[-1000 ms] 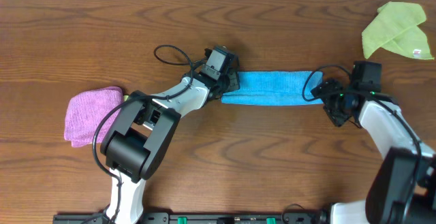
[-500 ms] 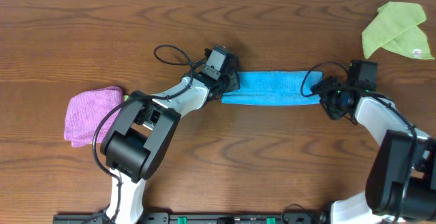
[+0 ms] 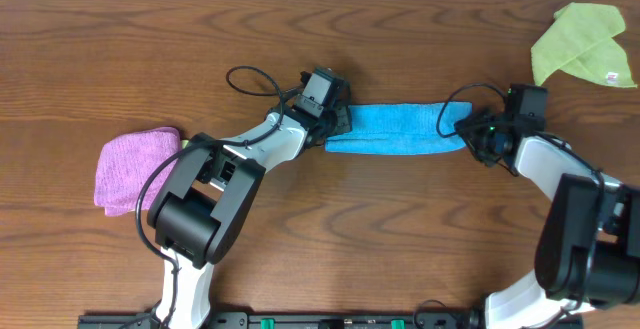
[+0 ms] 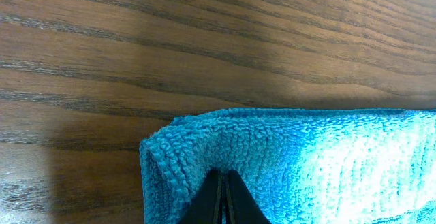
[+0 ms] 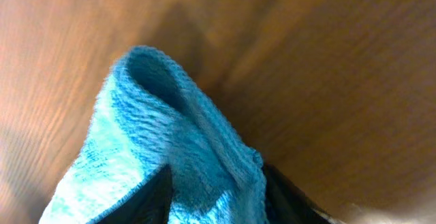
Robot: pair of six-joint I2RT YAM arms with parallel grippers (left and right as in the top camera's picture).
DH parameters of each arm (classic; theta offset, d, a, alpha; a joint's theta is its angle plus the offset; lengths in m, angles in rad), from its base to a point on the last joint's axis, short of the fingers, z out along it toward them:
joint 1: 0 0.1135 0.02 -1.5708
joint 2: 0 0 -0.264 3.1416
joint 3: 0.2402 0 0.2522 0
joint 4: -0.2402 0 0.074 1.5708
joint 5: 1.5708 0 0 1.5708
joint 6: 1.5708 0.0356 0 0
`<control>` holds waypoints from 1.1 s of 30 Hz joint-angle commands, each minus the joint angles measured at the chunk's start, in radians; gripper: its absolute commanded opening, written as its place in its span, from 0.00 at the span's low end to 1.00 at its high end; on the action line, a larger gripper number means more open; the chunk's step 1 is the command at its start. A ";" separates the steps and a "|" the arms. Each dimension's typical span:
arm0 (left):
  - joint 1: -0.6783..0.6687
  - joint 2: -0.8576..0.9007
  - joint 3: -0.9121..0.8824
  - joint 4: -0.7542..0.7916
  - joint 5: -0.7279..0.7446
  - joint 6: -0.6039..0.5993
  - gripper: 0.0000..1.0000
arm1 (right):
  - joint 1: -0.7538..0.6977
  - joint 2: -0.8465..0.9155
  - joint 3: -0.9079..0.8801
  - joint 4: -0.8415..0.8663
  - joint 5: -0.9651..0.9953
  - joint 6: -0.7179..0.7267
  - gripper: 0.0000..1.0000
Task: Fold the cloth
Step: 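Regrasp the folded strip's ends with both grippers, then fold the right end of the strip toward the left gripper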
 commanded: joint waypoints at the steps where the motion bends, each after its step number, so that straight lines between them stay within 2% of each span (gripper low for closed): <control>1: -0.002 0.027 0.011 -0.024 0.008 -0.006 0.06 | 0.013 0.038 -0.021 0.000 0.006 -0.021 0.14; 2: -0.002 0.027 0.010 -0.025 0.008 -0.006 0.05 | 0.013 0.038 -0.021 0.002 0.006 -0.032 0.09; 5: -0.002 0.027 0.010 -0.026 0.008 -0.006 0.06 | 0.016 0.038 -0.021 0.002 0.005 -0.073 0.01; 15: -0.001 0.027 0.011 -0.073 0.008 0.005 0.05 | 0.071 -0.016 -0.021 -0.002 -0.014 -0.164 0.01; 33: 0.023 0.027 0.010 -0.111 -0.019 0.005 0.05 | 0.184 -0.260 -0.019 -0.084 0.032 -0.181 0.01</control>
